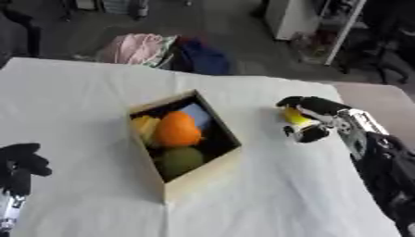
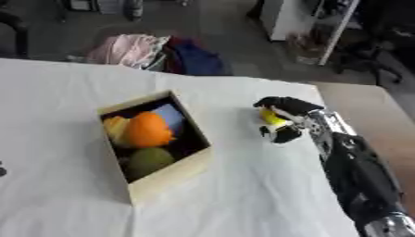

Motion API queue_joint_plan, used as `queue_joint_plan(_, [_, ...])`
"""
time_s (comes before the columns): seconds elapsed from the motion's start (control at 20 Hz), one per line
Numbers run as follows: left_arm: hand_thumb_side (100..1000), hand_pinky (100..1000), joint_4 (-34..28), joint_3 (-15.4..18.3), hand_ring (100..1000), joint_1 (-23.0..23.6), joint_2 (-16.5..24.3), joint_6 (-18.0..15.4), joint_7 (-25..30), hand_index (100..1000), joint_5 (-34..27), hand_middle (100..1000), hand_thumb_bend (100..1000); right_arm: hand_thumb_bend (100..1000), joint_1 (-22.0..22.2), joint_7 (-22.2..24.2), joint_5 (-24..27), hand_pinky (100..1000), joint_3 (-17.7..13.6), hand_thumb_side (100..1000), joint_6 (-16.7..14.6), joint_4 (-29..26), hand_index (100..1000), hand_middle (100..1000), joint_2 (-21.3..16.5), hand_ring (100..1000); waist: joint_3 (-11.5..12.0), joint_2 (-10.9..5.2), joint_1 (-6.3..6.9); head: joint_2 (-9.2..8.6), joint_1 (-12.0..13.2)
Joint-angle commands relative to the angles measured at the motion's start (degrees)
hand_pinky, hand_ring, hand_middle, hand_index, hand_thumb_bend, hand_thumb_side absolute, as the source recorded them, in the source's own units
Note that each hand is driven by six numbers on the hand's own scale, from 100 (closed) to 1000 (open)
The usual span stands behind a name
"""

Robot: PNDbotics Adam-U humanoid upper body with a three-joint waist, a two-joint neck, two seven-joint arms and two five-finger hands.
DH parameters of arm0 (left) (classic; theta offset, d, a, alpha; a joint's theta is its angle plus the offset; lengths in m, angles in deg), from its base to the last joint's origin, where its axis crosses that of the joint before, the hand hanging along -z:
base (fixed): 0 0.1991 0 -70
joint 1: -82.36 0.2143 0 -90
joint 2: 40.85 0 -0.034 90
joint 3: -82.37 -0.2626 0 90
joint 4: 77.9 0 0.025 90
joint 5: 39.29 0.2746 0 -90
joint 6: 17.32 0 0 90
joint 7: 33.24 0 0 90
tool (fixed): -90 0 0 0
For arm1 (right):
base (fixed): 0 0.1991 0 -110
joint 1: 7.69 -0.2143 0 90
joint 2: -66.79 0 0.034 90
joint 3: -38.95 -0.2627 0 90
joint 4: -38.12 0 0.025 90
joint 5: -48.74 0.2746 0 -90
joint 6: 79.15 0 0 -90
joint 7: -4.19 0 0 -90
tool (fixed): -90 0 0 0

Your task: Pick up objects on the table and place them in the box.

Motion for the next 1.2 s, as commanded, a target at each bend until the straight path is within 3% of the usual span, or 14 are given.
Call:
queue_joint_plan(0.05, [546,697,-1.1,0.4,608,-0.5,0.4,-0.2,-0.1,798,0.3,592,100,100,-0.2,-2.5,-0.5,515,-0.5,239,1.1,0.9,775,722,-1.1,616,-0.3,-0.69,1.23,-0.4,0.0])
queue_joint_plan(0.15, [546,697,-1.1,0.4,609,-0.4,0.4,-0.2,-0.1,798,0.4,592,100,100,-0.2,-4.7,0.2,454,-0.6,226,1.0,0.3,700,650,-1.3,554,-0.4,-0.71,1.25,-0.34,0.0])
queue_joint_plan(0.25, [547,697,-1.1,0.4,609,-0.4,0.4,-0.1,0.0,798,0.4,593,100,100,-0.4,-7.1,1.2,340,-0.6,191,0.5,-1.0,572,513,-1.4,451,-0.5,-0.75,1.27,-0.31,0.0])
queue_joint_plan(0.35, [547,697,-1.1,0.4,610,-0.4,0.4,-0.1,0.0,798,0.4,593,100,100,-0.4,-9.5,2.3,290,-0.6,176,-0.2,-2.2,536,473,-1.5,407,-0.5,-0.79,1.28,-0.33,-0.1])
queue_joint_plan(0.4, [547,697,-1.1,0.4,610,-0.3,0.4,-0.1,0.0,798,0.4,593,100,100,-0.4,-10.8,2.9,229,-0.6,219,-0.5,-2.9,504,431,-1.6,355,-0.5,-0.81,1.29,-0.34,-0.1])
queue_joint_plan(0.45, [547,697,-1.1,0.4,610,-0.3,0.4,-0.1,0.0,798,0.4,593,100,100,-0.4,-11.9,3.4,222,-0.6,157,-0.9,-3.4,500,425,-1.6,349,-0.6,-0.81,1.29,-0.34,-0.2])
queue_joint_plan(0.65, [547,698,-1.1,0.4,611,-0.2,0.4,-0.1,0.0,798,0.4,594,100,100,-0.3,-15.5,5.5,168,-0.3,131,-2.2,-5.3,463,373,-1.9,303,-0.6,-0.89,1.3,-0.29,-0.3])
queue_joint_plan(0.7, [548,698,-1.1,0.4,611,-0.2,0.4,0.0,0.0,798,0.4,594,100,100,-0.2,-15.9,6.2,227,-0.1,211,-2.7,-5.7,544,426,-2.1,354,-0.7,-0.94,1.3,-0.24,-0.3])
queue_joint_plan(0.75, [548,698,-1.1,0.4,611,-0.1,0.4,0.0,0.0,798,0.4,594,100,100,0.1,-15.5,7.2,321,0.2,167,-3.4,-6.1,672,516,-2.3,442,-0.8,-0.98,1.3,-0.17,-0.3])
queue_joint_plan(0.9, [549,698,-1.1,0.6,612,0.1,0.5,0.0,-0.1,798,0.4,595,100,100,2.1,-8.2,11.1,673,2.6,196,-8.6,-8.7,945,857,-4.4,753,-1.4,-1.22,1.21,0.12,0.0])
queue_joint_plan(0.95, [550,698,-1.1,0.7,612,0.3,0.5,0.1,-0.2,798,0.5,595,100,100,3.1,-4.7,12.6,742,3.4,201,-10.9,-10.3,968,912,-5.5,813,-1.7,-1.33,1.16,0.2,0.2])
queue_joint_plan(1.0, [551,698,-1.1,0.7,612,0.5,0.5,0.2,-0.3,798,0.5,595,100,100,4.0,-1.3,14.2,807,3.8,273,-12.6,-12.1,988,958,-6.4,876,-2.0,-1.42,1.12,0.29,0.4])
queue_joint_plan(1.1, [552,698,-1.1,0.8,613,0.7,0.5,0.3,-0.4,798,0.6,596,100,100,6.1,4.1,17.5,849,4.3,347,-15.0,-15.3,1000,985,-8.1,916,-2.6,-1.62,1.05,0.48,0.6])
queue_joint_plan(1.2, [554,698,-1.1,0.9,613,0.9,0.5,0.5,-0.4,798,0.6,596,100,100,7.8,8.0,20.0,863,4.1,358,-15.6,-17.4,1000,994,-9.4,931,-3.2,-1.84,1.01,0.62,0.8])
